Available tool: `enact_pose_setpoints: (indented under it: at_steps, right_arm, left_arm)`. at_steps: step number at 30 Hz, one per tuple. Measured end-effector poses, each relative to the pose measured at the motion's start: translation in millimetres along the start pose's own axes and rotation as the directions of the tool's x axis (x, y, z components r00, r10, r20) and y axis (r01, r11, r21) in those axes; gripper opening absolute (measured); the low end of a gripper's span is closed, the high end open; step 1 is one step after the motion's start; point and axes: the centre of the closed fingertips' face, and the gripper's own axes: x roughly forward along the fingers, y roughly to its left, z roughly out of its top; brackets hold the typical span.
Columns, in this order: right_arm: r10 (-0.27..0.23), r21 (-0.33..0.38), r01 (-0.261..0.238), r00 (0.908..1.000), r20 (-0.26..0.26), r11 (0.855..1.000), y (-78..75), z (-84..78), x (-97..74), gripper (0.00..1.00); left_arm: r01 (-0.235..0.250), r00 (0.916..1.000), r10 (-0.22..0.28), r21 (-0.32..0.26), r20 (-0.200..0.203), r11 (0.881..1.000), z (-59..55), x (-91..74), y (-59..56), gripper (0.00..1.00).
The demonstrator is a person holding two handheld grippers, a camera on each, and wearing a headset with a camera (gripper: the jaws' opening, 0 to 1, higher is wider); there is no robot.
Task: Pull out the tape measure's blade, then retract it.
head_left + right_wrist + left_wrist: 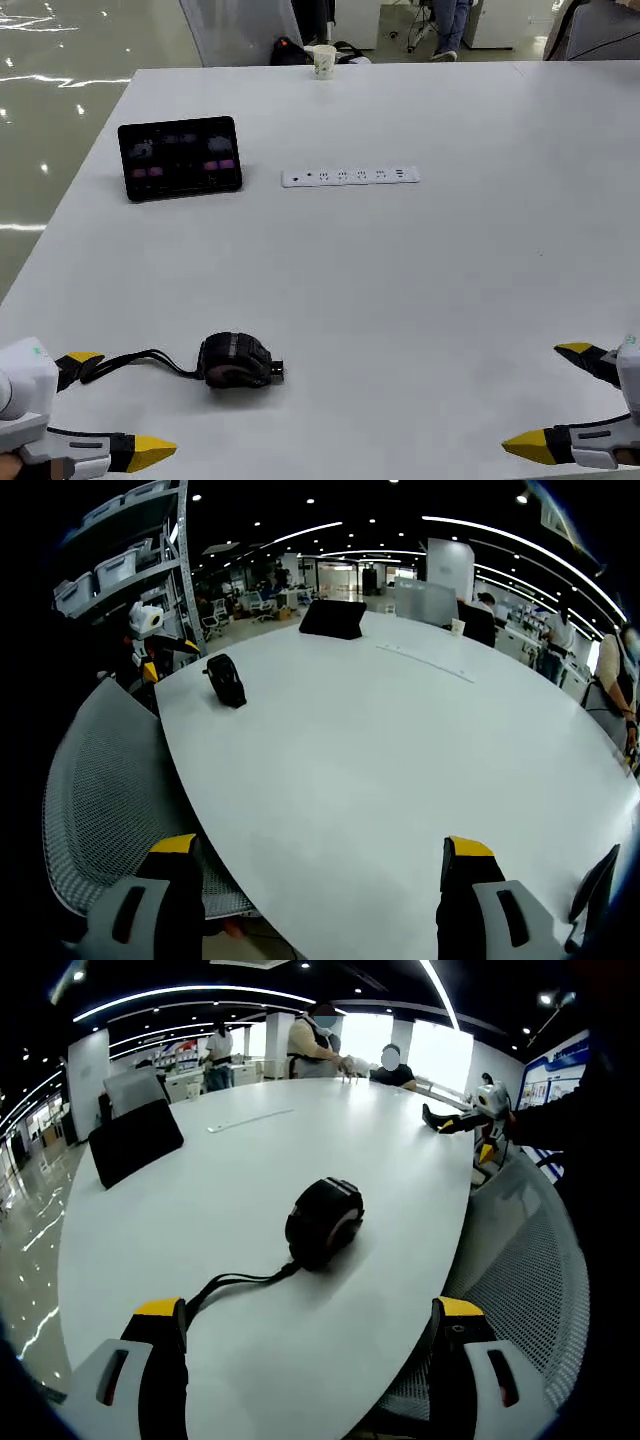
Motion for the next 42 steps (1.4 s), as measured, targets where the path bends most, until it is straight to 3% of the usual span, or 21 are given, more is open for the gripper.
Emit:
enact_pose_setpoints:
  at_steps: [7,10,16,19,21,31,36,40,42]
  right_arm:
    - [0.014,-0.046,-0.014,0.9999,0.005,0.999,5.7,9.9,12.0,0.99]
    - [0.040,-0.044,-0.040,0.9991,0.011,0.998,6.3,17.6,18.7,0.99]
    - [0.062,-0.073,-0.059,0.9973,0.039,0.996,6.3,42.3,30.6,0.99]
    - [0.105,-0.054,-0.103,0.9938,0.037,0.993,12.1,48.7,37.0,0.99]
    - [0.118,-0.066,-0.116,0.9925,0.031,0.991,15.5,51.3,41.0,0.99]
    - [0.156,-0.124,-0.156,0.9877,-0.012,0.980,24.8,60.0,60.2,0.99]
    - [0.176,-0.167,-0.178,0.9841,-0.025,0.970,27.8,66.6,72.3,0.99]
    - [0.192,-0.212,-0.192,0.9811,-0.021,0.958,32.2,75.7,82.4,0.99]
    - [0.203,-0.235,-0.204,0.9788,-0.026,0.951,34.2,79.7,88.1,0.99]
  left_arm:
    - [0.033,0.9994,-0.033,0.034,-0.011,0.999,7.0,4.8,-2.1,0.99]
    - [0.054,0.9978,-0.052,0.057,-0.040,0.997,6.1,9.2,-3.1,0.99]
    - [0.100,0.9930,-0.092,0.107,-0.074,0.989,12.0,16.8,-5.2,0.99]
    - [0.128,0.9880,-0.115,0.127,-0.104,0.984,12.6,19.9,-6.5,0.94]
    - [0.133,0.9873,-0.118,0.146,-0.106,0.980,15.5,22.6,-6.2,0.99]
    - [0.202,0.9706,-0.169,0.194,-0.171,0.960,22.2,32.1,-6.3,0.99]
    - [0.221,0.9647,-0.168,0.276,-0.203,0.935,28.2,38.2,-1.6,0.99]
    - [0.245,0.9544,-0.153,0.380,-0.256,0.892,28.6,45.1,4.5,0.99]
    - [0.261,0.9491,-0.162,0.388,-0.270,0.884,30.4,49.3,2.9,0.99]
